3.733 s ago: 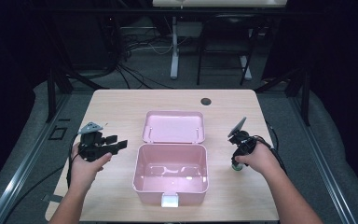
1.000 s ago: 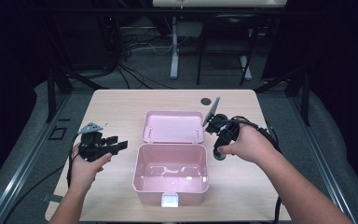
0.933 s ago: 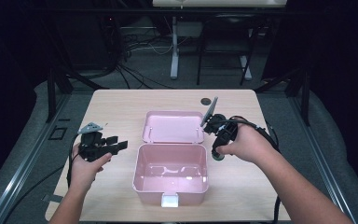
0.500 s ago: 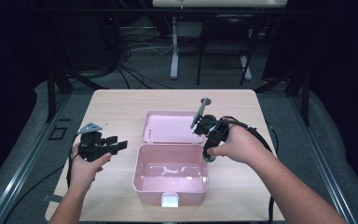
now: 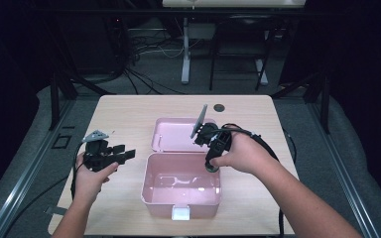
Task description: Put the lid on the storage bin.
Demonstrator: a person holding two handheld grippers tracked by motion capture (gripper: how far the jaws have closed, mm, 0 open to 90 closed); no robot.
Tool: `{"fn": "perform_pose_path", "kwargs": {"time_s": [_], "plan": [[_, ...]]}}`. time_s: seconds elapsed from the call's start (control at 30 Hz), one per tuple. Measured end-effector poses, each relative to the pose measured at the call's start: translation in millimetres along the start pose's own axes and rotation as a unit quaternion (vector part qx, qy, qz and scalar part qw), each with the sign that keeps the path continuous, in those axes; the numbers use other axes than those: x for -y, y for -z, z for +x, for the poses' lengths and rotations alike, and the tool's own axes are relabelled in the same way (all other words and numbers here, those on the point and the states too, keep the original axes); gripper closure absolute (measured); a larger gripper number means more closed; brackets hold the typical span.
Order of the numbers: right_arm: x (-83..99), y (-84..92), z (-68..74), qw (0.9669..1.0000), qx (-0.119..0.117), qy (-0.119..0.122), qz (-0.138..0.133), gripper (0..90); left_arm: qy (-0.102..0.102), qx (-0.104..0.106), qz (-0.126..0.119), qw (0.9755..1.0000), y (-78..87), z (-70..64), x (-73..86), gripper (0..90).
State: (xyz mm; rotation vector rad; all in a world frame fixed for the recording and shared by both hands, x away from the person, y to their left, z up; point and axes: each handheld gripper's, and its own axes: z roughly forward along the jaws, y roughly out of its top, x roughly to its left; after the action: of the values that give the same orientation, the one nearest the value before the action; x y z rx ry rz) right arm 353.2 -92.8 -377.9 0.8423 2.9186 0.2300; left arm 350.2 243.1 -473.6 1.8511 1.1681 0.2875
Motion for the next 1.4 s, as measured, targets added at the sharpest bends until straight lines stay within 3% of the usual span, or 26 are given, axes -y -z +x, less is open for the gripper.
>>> {"fn": "perform_pose_path", "kwargs": {"time_s": [1.4], "plan": [[-11.3,-44.1,14.6,0.9970,0.003,0.073,0.025,50.3,-0.002,-0.003,0.003,1.0000,-0.5,0.9,0.6,45.4]]}}
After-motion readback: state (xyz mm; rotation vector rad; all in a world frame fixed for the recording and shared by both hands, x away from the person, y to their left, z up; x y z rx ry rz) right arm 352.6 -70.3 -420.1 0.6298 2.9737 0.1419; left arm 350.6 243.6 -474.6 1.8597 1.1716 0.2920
